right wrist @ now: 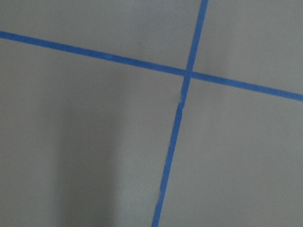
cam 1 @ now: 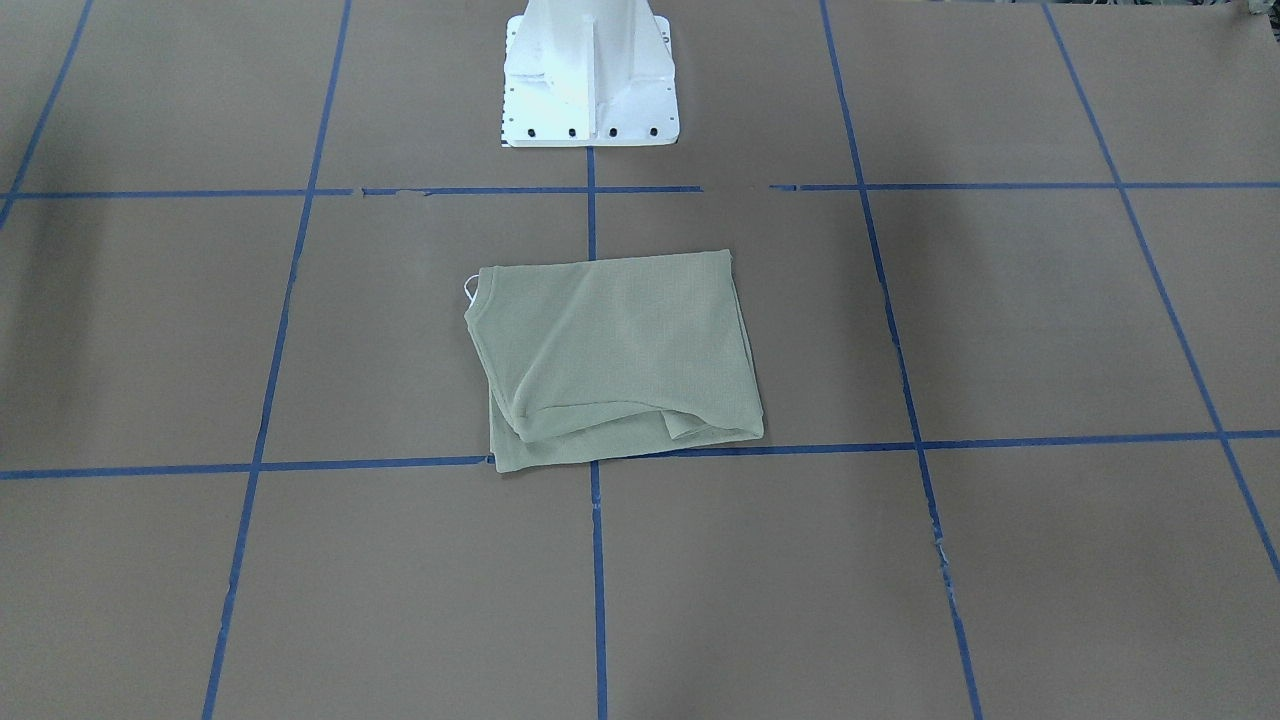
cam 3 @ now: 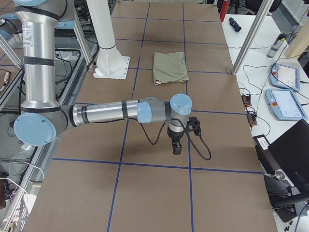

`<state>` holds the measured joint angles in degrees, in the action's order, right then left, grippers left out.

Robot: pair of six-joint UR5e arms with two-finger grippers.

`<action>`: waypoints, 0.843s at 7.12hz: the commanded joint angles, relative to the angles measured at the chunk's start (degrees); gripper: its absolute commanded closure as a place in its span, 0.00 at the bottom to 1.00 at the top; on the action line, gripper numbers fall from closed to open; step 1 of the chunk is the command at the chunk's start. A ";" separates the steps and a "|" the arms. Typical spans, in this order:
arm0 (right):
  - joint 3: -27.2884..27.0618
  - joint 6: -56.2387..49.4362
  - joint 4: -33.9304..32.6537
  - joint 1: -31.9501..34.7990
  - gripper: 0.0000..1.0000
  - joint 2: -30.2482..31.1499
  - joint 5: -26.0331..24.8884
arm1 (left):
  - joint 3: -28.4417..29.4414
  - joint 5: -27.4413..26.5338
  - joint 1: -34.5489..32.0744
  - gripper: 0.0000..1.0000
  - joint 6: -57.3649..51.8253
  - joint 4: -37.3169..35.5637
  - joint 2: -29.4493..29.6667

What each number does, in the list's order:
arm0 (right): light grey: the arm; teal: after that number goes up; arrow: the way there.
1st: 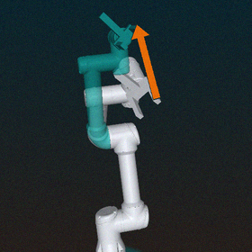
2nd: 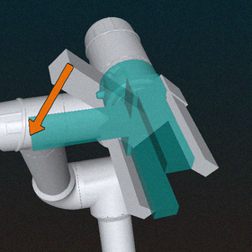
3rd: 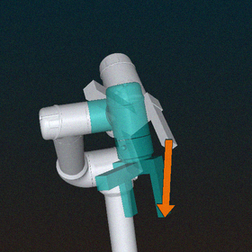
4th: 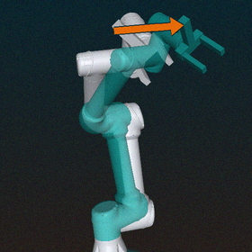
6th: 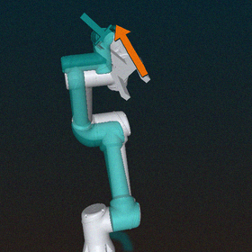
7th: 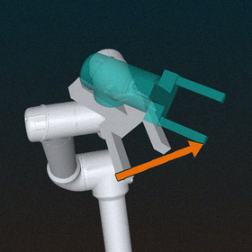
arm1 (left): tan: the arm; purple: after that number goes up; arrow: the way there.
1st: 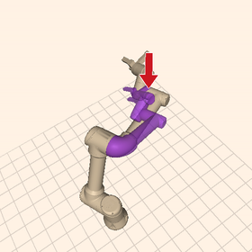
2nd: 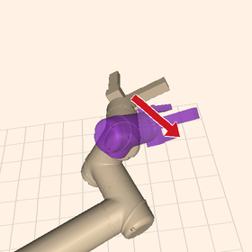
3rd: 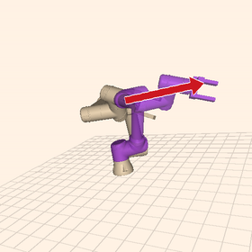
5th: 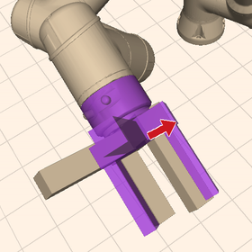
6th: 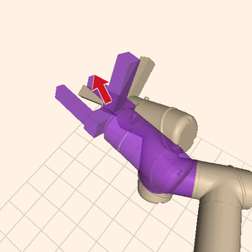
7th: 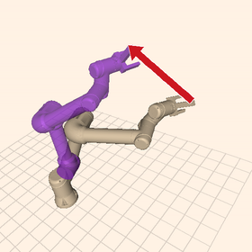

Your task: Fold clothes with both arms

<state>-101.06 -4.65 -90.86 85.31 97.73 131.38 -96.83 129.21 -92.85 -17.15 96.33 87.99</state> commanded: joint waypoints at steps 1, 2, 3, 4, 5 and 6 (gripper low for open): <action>-0.27 0.08 1.74 0.47 0.00 2.29 0.71 | 1.99 8.55 -0.66 0.00 3.05 -0.53 -2.81; -0.10 0.17 1.83 0.47 0.00 2.38 1.07 | 1.65 9.30 -0.57 0.00 5.00 0.08 -4.65; -0.28 0.08 1.83 0.47 0.00 2.38 1.16 | 0.86 9.22 -0.57 0.00 5.10 0.00 -5.37; -0.19 0.00 1.91 0.47 0.00 2.47 0.99 | 0.77 8.52 -0.49 0.00 4.93 0.26 -5.20; -0.19 -0.09 2.00 0.47 0.00 2.55 0.98 | 1.29 8.17 -0.40 0.00 5.19 0.26 -4.94; -0.19 -0.09 2.00 0.47 0.00 2.55 0.98 | 1.03 8.07 -0.40 0.00 5.19 0.26 -5.54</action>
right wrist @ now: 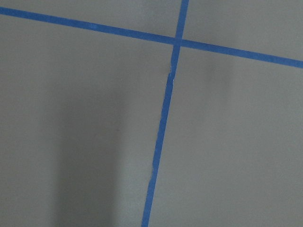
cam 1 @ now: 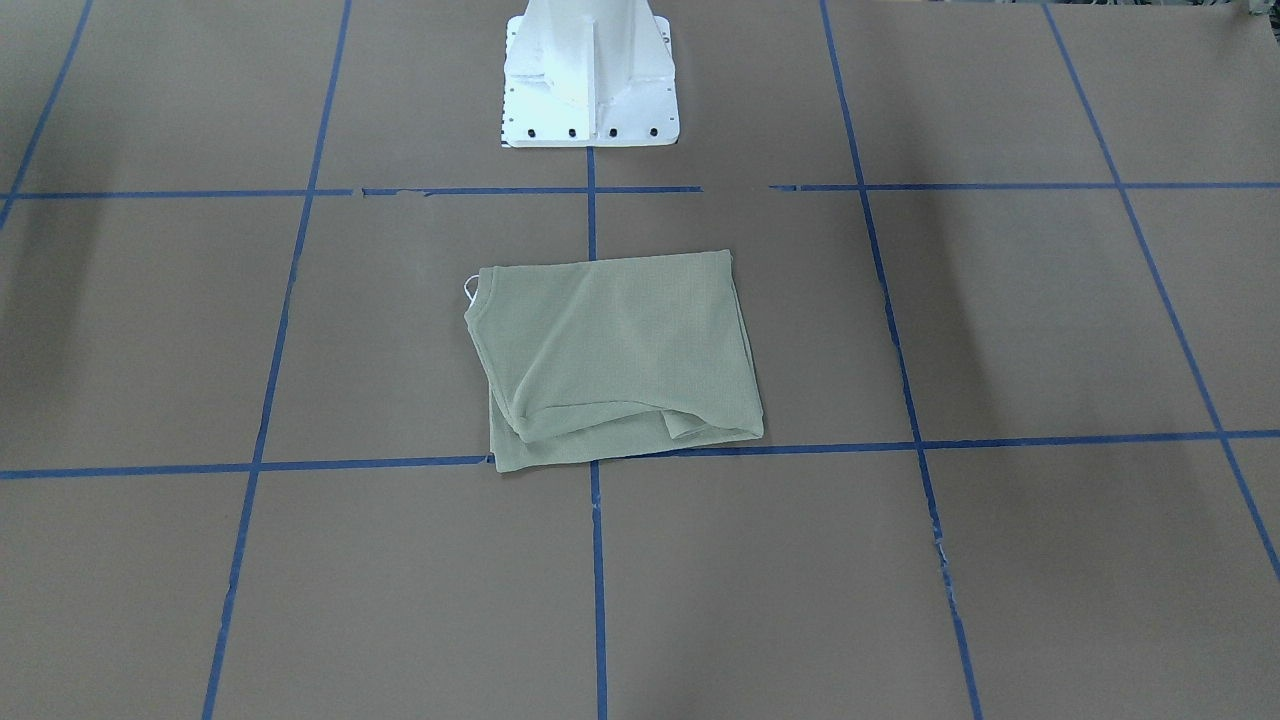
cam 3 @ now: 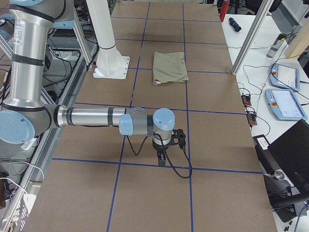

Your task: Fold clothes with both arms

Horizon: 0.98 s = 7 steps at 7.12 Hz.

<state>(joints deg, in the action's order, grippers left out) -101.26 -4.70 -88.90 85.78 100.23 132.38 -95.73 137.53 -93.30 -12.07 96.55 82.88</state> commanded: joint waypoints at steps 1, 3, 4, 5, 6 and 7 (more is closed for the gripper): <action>0.10 -0.05 0.05 0.00 0.00 0.06 -0.10 | -0.16 -0.16 0.05 0.00 0.12 -0.05 -0.35; 0.01 0.04 0.05 0.00 0.00 1.37 -0.19 | -0.42 -0.07 0.05 0.00 -0.23 0.04 -0.44; -0.08 -0.05 0.05 0.18 0.00 1.63 -0.19 | -0.51 -0.07 0.05 0.00 -0.24 0.39 -0.35; -0.25 -0.13 0.22 0.44 0.00 1.64 -0.19 | -0.51 0.02 0.05 0.00 -0.24 0.48 -0.35; 0.01 -0.13 1.53 0.71 0.00 1.72 0.68 | -0.51 0.02 0.05 0.00 -0.24 0.48 -0.35; -0.34 -0.74 1.80 0.71 0.00 2.16 0.69 | -0.51 0.02 0.05 0.00 -0.24 0.39 -0.35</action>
